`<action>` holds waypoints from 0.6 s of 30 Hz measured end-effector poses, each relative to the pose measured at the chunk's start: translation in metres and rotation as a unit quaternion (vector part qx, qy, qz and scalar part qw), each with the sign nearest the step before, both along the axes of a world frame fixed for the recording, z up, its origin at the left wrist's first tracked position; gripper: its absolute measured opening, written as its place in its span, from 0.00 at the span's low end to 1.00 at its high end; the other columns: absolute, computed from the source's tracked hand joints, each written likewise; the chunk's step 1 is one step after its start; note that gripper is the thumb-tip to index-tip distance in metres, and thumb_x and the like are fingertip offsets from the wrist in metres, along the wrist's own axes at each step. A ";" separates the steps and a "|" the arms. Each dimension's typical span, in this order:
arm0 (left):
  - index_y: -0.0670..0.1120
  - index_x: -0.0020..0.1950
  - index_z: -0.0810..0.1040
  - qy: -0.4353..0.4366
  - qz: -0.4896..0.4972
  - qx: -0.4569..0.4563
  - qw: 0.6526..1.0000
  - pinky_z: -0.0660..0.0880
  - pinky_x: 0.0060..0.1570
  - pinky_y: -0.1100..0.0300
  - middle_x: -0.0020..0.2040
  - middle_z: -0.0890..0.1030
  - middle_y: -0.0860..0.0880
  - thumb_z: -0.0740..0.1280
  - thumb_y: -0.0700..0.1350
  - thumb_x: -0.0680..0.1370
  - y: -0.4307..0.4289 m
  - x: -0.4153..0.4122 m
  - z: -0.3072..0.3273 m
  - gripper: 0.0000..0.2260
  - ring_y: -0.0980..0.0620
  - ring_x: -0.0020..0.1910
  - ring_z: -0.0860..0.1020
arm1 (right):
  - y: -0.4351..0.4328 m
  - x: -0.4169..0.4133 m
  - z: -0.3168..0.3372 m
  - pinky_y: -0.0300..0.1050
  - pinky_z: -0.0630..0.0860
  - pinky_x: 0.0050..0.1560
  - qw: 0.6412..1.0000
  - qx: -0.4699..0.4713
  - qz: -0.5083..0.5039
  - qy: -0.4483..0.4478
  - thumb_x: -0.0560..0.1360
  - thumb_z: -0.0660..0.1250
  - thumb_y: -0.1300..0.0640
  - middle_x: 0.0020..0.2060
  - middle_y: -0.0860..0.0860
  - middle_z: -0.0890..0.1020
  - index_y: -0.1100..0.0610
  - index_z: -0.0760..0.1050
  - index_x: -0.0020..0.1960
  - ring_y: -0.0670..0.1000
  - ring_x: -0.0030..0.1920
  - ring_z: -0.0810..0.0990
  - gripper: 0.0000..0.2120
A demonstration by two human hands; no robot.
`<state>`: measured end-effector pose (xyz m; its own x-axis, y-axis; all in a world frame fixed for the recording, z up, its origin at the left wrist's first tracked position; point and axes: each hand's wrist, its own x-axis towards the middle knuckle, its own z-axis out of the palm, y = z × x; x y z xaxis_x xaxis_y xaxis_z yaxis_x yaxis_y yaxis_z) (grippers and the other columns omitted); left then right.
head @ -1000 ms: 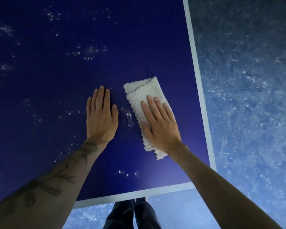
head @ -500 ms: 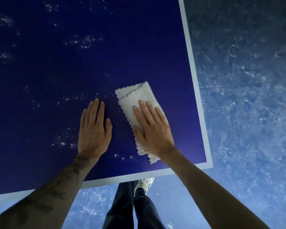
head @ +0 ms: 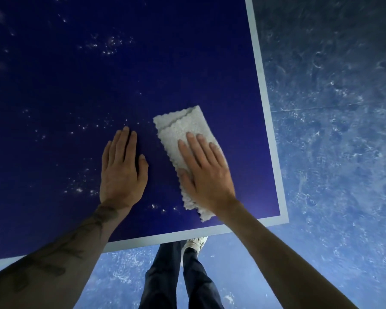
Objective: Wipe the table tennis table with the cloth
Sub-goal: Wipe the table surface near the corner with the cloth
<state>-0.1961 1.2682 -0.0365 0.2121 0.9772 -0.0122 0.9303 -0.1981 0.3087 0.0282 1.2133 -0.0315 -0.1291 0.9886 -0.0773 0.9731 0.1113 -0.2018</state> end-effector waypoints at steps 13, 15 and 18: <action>0.40 0.83 0.61 0.001 -0.002 0.016 1.000 0.47 0.83 0.50 0.84 0.59 0.42 0.53 0.49 0.86 0.000 0.000 -0.002 0.26 0.43 0.84 0.57 | -0.002 -0.017 -0.001 0.58 0.51 0.85 0.999 0.012 -0.028 0.008 0.88 0.50 0.44 0.86 0.54 0.54 0.53 0.54 0.87 0.55 0.86 0.49 0.30; 0.40 0.83 0.61 -0.006 -0.001 0.019 1.000 0.49 0.83 0.48 0.84 0.60 0.42 0.54 0.48 0.86 0.001 -0.001 -0.002 0.26 0.43 0.84 0.57 | -0.018 0.011 0.000 0.57 0.50 0.85 0.999 0.008 -0.050 -0.001 0.88 0.51 0.44 0.86 0.53 0.54 0.52 0.53 0.87 0.53 0.86 0.49 0.30; 0.39 0.82 0.62 -0.015 -0.002 0.025 1.000 0.53 0.83 0.44 0.83 0.61 0.41 0.55 0.47 0.86 0.000 -0.001 -0.002 0.25 0.42 0.83 0.57 | -0.015 0.054 0.007 0.58 0.50 0.85 0.987 -0.002 -0.159 -0.021 0.87 0.49 0.44 0.86 0.54 0.54 0.52 0.53 0.87 0.55 0.86 0.51 0.30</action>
